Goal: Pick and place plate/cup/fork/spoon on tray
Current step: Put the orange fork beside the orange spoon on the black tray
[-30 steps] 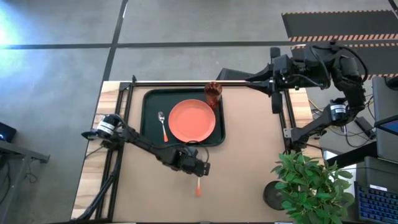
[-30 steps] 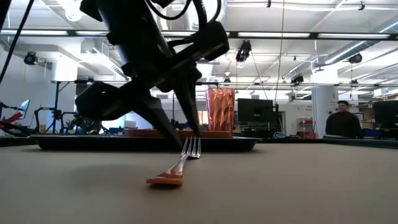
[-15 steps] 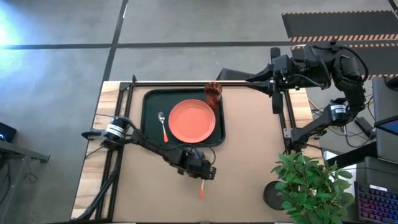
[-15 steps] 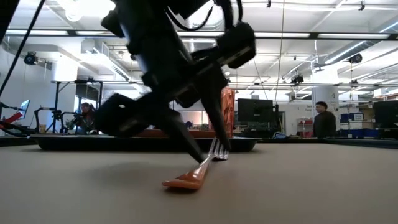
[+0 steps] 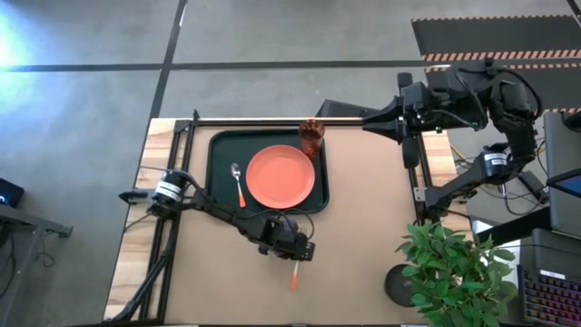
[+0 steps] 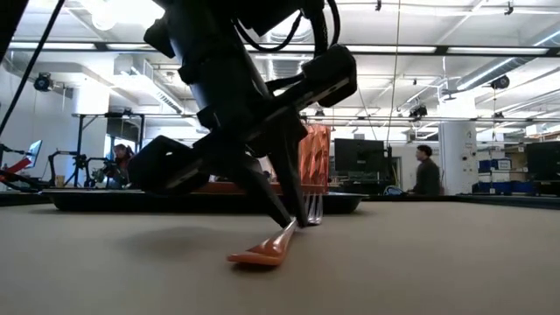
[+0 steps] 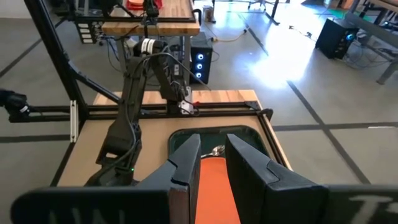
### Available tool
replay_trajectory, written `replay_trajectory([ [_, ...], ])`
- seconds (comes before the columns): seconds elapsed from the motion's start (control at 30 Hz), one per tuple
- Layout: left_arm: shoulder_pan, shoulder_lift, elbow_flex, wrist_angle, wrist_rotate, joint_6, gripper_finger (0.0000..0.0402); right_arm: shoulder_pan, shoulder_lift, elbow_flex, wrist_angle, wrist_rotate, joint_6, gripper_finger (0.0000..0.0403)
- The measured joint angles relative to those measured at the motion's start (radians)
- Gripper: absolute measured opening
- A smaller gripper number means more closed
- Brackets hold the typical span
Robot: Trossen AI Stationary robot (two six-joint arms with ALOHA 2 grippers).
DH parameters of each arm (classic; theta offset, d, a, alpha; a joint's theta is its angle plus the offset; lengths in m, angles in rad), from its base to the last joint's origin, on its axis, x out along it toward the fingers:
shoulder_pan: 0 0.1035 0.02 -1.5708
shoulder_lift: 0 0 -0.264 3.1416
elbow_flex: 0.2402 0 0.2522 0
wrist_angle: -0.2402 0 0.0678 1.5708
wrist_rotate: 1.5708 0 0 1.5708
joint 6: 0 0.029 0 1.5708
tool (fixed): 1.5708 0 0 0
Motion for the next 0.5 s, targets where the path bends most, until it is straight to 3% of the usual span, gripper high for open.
replay_trajectory([
  [0.33,-0.003,-0.003,-0.001,0.0,-0.071,0.0,0.0002,0.0,-0.02,0.0,-0.004,-0.001,-0.002,0.0066],
  [0.5,-0.004,-0.07,0.008,-0.01,-0.105,0.018,0.0001,0.0,-0.027,0.0,-0.024,0.0,-0.001,0.0066],
])
